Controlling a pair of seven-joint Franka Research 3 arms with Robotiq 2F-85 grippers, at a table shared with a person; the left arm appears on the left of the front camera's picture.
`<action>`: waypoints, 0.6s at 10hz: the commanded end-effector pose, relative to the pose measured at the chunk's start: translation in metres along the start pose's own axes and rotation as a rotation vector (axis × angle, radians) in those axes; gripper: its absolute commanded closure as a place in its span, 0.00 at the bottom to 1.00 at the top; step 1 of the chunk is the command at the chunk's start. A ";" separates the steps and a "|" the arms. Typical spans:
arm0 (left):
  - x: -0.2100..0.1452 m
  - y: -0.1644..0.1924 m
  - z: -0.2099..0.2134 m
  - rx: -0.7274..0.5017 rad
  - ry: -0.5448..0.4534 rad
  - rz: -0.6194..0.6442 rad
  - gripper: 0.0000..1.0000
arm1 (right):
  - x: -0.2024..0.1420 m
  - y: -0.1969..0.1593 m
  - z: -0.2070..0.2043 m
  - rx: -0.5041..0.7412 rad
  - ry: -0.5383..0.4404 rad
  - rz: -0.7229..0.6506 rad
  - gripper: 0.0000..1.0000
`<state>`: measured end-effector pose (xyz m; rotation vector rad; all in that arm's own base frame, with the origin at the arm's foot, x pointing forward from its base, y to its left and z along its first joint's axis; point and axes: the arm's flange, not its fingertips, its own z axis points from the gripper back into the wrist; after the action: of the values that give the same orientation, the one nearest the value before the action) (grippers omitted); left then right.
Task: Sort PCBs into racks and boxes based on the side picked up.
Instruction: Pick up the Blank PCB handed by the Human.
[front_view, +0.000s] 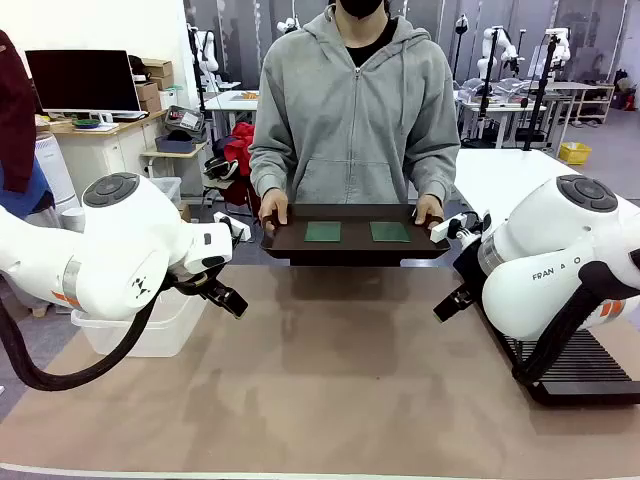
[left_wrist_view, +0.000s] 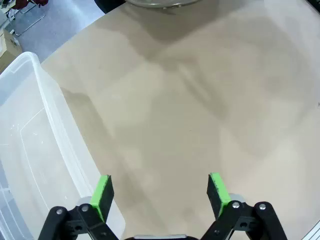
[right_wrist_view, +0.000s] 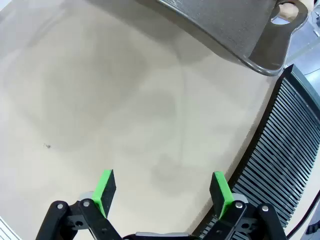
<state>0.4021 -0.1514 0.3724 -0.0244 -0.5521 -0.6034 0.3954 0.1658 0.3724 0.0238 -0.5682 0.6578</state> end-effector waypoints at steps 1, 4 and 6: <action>0.000 0.000 0.000 0.000 0.000 0.000 0.00 | 0.000 0.000 0.000 0.000 0.000 0.000 0.00; 0.000 0.000 0.000 0.000 0.000 0.000 0.00 | 0.000 0.000 0.000 0.000 0.000 0.000 0.00; 0.000 0.000 0.000 0.000 0.000 0.000 0.00 | 0.000 0.000 0.000 0.000 0.000 0.000 0.00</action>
<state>0.4020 -0.1516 0.3724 -0.0244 -0.5521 -0.6039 0.3954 0.1659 0.3724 0.0234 -0.5683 0.6580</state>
